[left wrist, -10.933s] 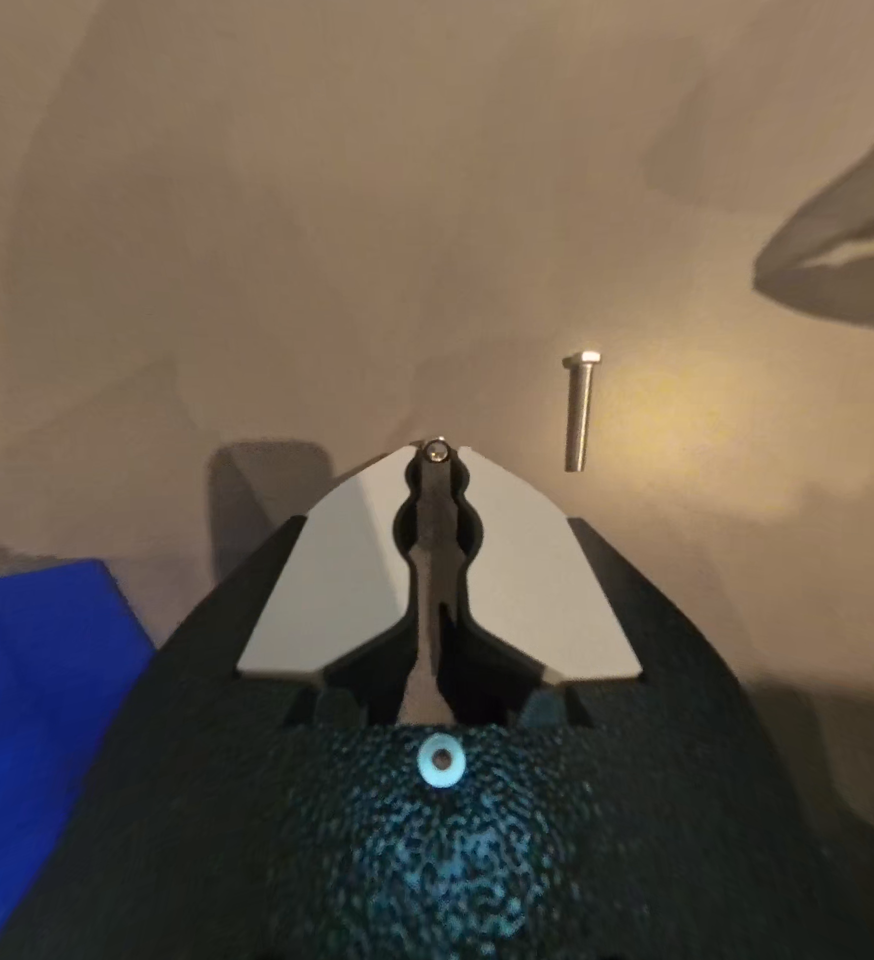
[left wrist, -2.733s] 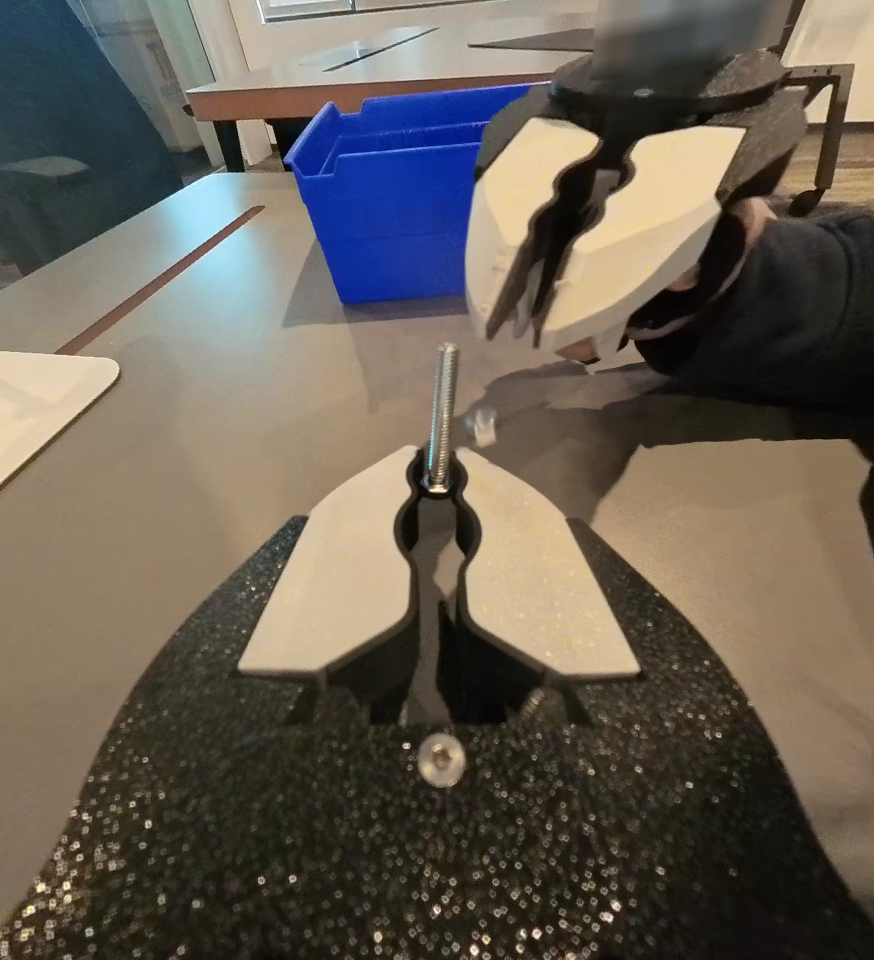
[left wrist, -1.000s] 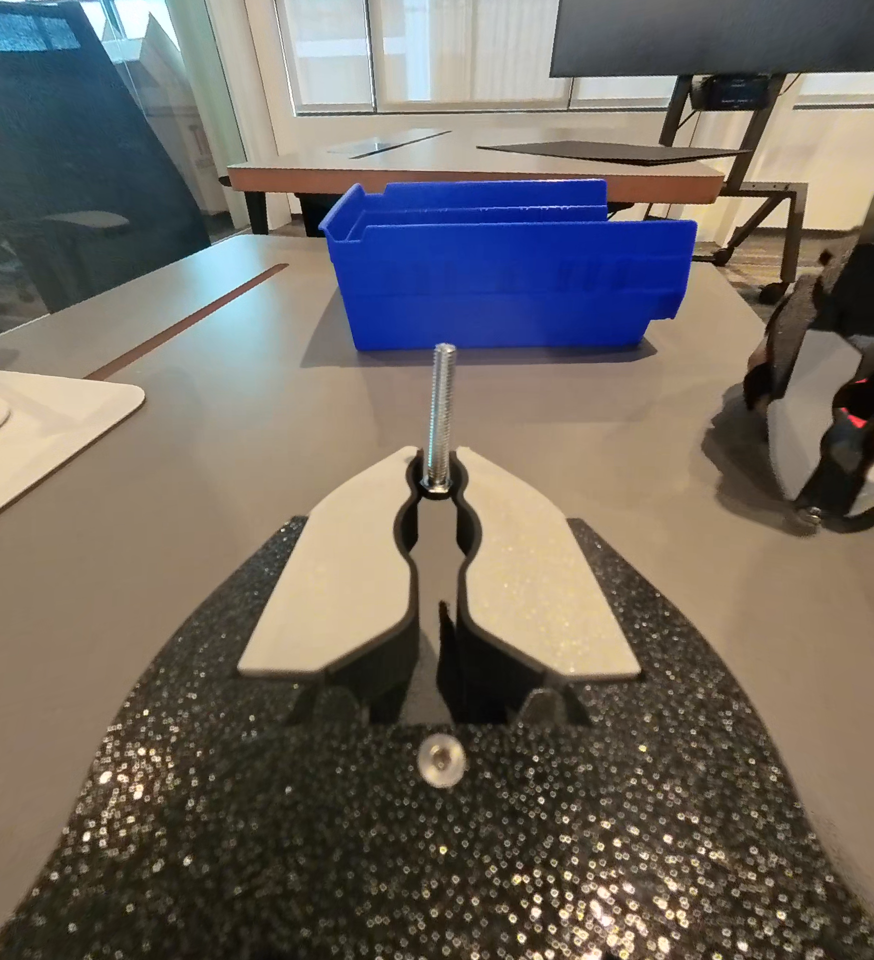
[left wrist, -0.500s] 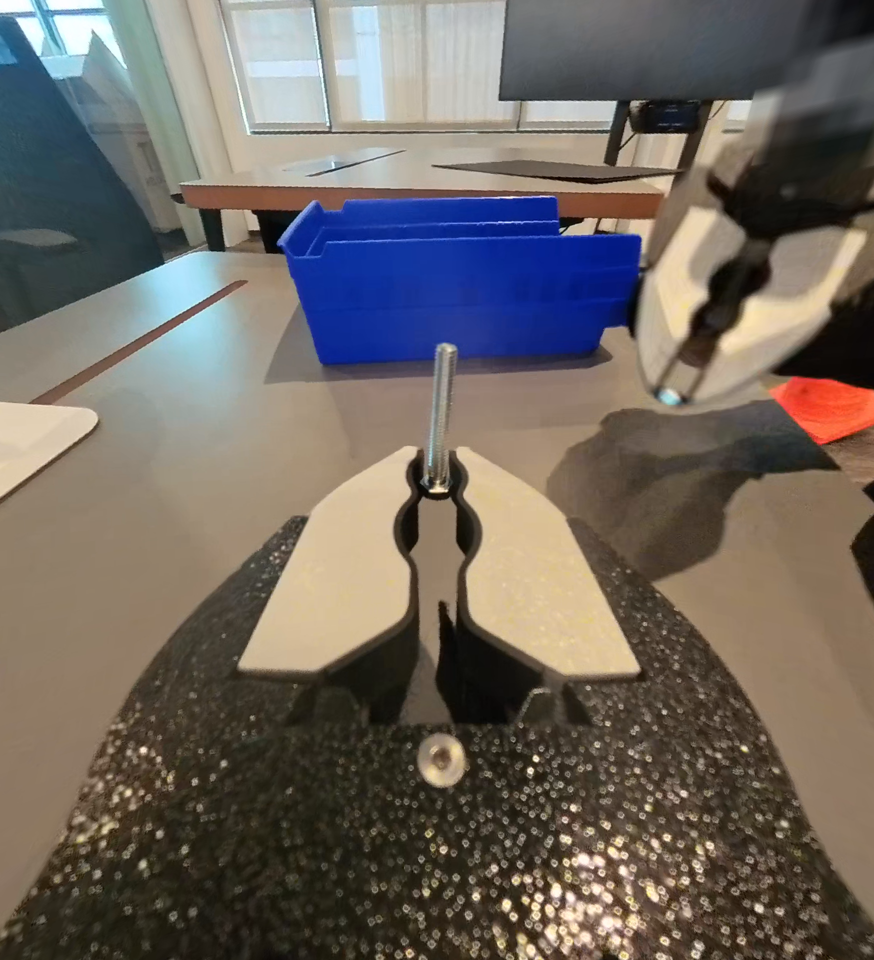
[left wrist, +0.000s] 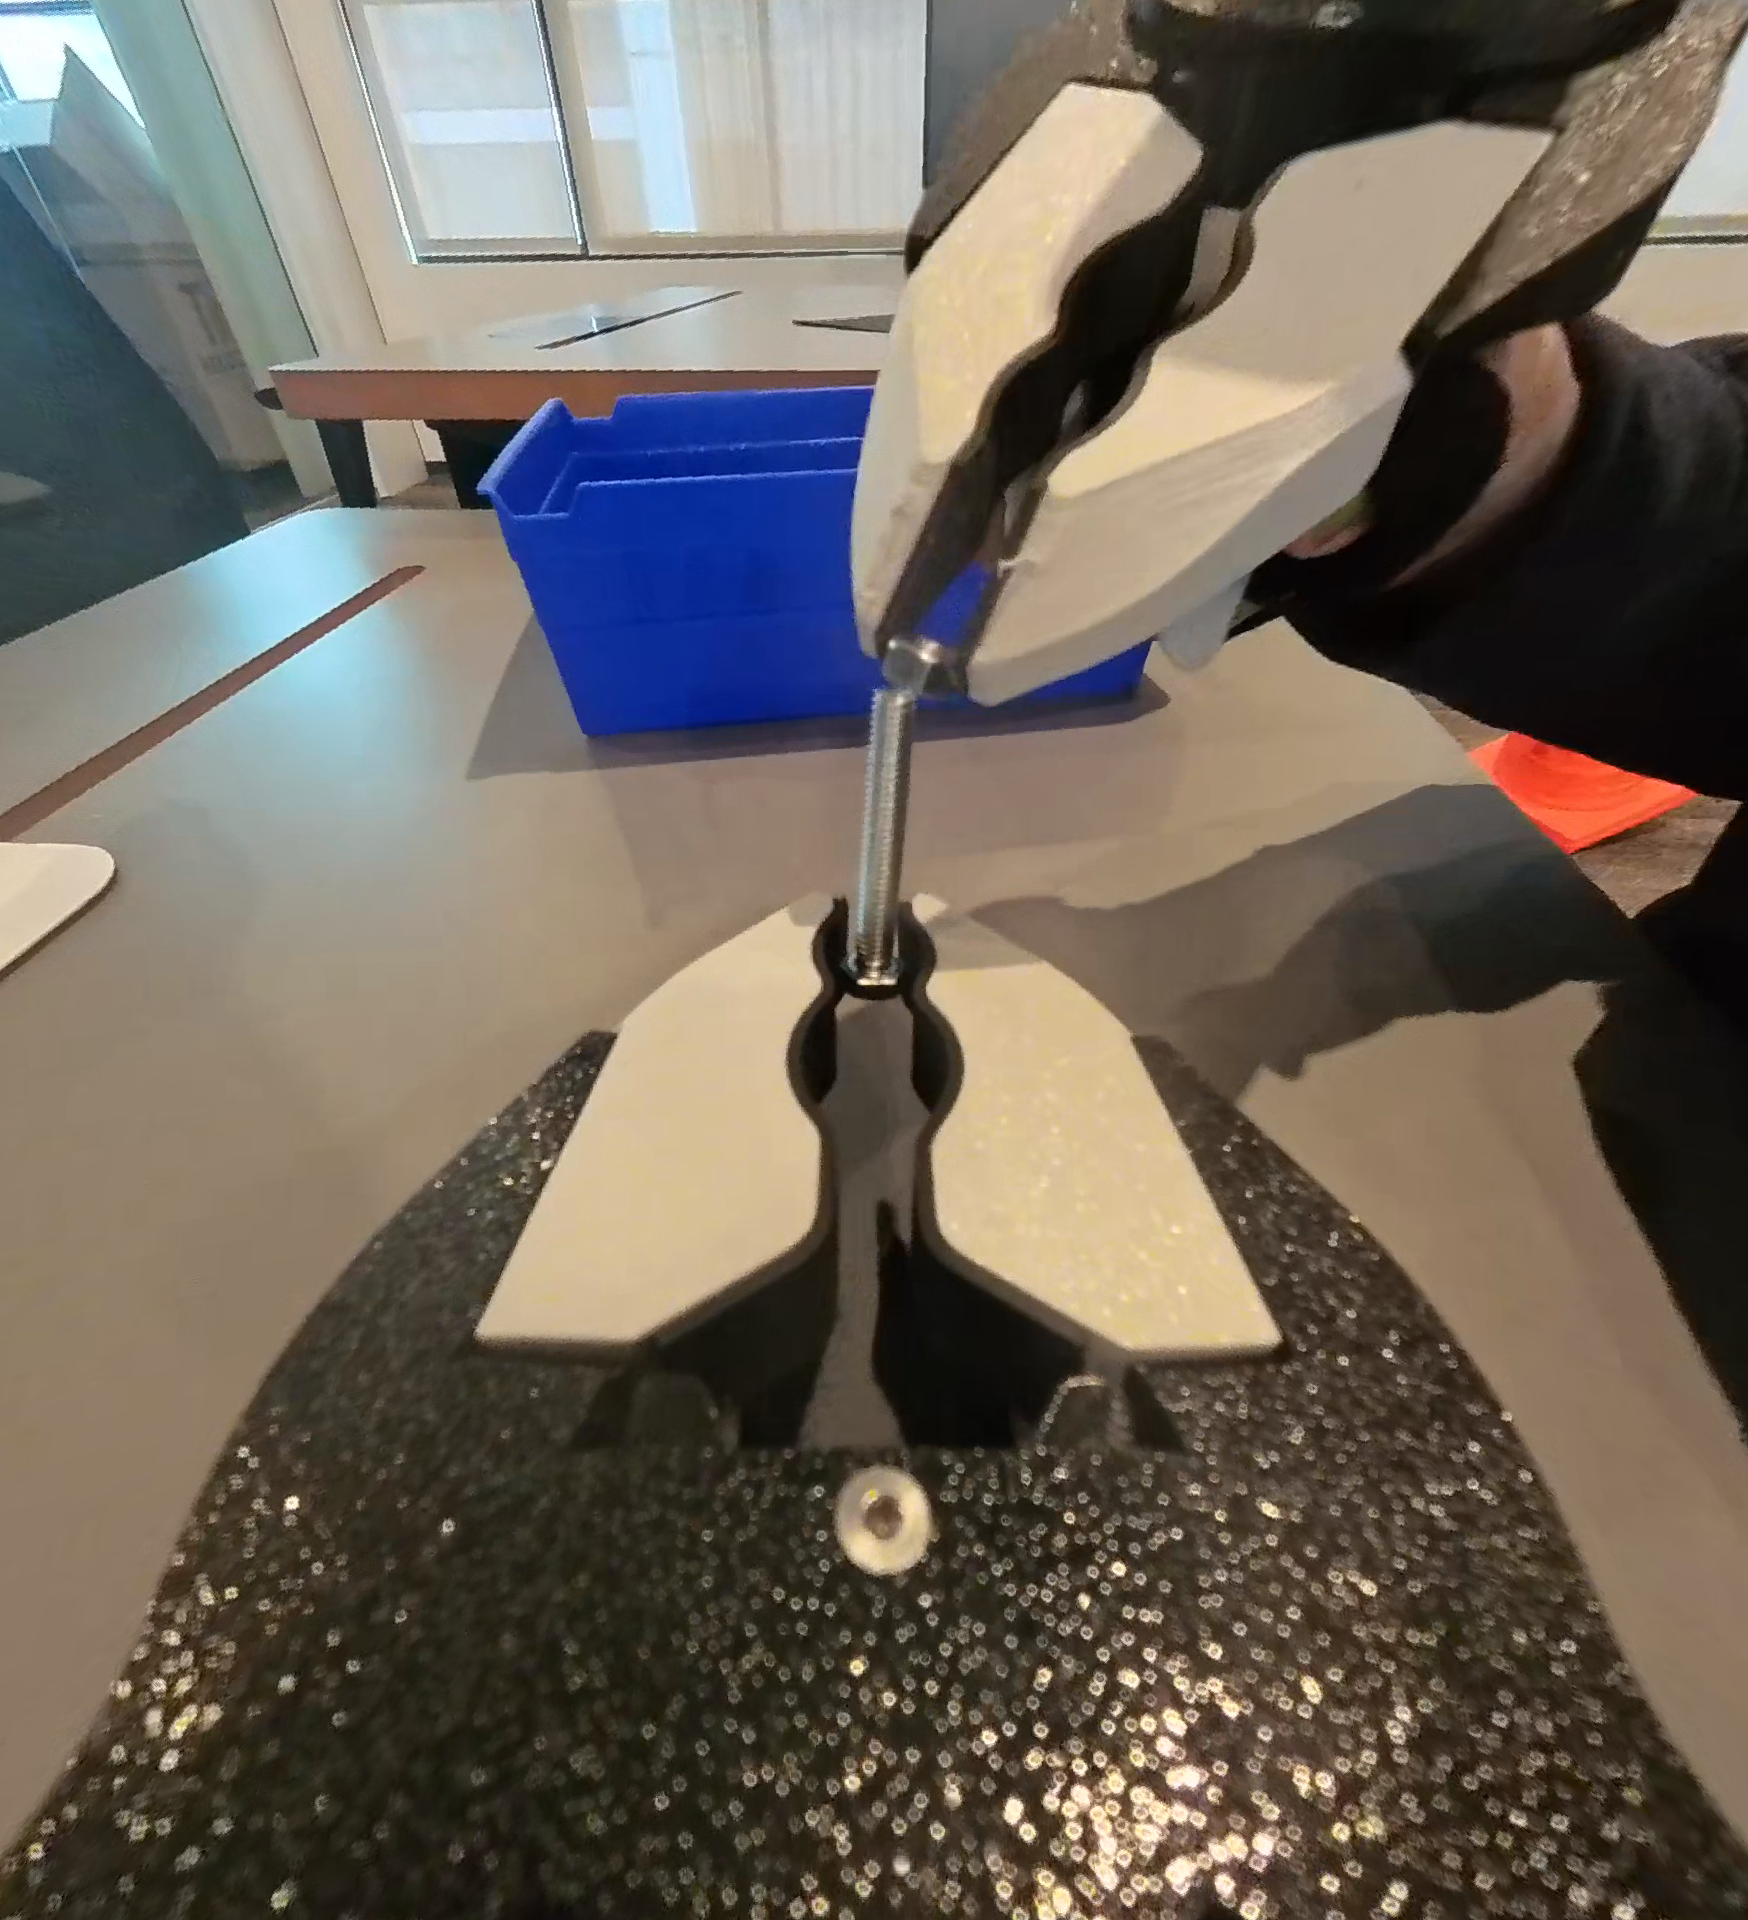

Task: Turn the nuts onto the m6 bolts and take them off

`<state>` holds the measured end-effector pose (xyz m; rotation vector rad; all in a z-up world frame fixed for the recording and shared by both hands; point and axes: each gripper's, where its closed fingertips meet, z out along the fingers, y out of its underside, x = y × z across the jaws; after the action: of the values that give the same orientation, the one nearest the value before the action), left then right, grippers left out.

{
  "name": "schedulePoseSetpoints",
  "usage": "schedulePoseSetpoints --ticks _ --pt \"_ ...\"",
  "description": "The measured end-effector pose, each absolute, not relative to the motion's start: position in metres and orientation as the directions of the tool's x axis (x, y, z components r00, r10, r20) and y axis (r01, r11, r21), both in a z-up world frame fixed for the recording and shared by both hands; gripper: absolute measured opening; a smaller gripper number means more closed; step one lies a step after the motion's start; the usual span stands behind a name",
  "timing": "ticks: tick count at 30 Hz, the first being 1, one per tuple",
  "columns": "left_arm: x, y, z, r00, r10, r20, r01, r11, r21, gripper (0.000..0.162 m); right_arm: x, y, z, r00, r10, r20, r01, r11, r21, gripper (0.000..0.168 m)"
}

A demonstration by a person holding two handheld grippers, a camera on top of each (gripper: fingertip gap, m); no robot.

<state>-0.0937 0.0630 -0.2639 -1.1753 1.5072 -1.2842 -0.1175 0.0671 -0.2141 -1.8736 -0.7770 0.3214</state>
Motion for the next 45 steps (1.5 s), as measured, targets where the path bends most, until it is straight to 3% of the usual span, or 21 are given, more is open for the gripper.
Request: schedulePoseSetpoints --ticks 14,30,34,38,42,45 --pt "-0.093 0.059 -0.268 -0.247 -0.968 -0.042 -0.16 0.083 -0.984 0.009 -0.115 0.064 -0.221 0.718 0.693 0.06 0.421 -0.364 -0.831 0.011" --pt "-0.093 0.062 -0.266 -0.238 -0.971 -0.024 -0.157 0.063 -0.986 0.009 -0.113 0.06 -0.222 0.764 0.646 0.012 0.266 -0.297 -0.917 0.021" --pt "-0.092 0.065 -0.266 -0.211 -0.977 -0.026 -0.156 0.06 -0.986 0.009 -0.093 0.062 -0.229 0.831 0.547 0.098 0.234 -0.185 -0.955 0.017" --pt "-0.092 0.068 -0.265 -0.182 -0.983 -0.029 -0.146 0.056 -0.988 0.009 -0.078 0.067 -0.241 0.926 0.378 0.011 0.045 -0.081 -0.996 0.016" --pt "-0.093 0.07 -0.262 -0.167 -0.986 -0.029 -0.131 0.051 -0.99 0.009 -0.064 0.067 -0.247 0.964 0.259 0.058 0.061 -0.004 -0.998 0.009" --pt "-0.093 0.071 -0.263 -0.164 -0.986 -0.03 -0.133 0.053 -0.99 0.009 -0.071 0.069 -0.245 0.96 0.272 0.073 0.071 0.019 -0.997 0.007"
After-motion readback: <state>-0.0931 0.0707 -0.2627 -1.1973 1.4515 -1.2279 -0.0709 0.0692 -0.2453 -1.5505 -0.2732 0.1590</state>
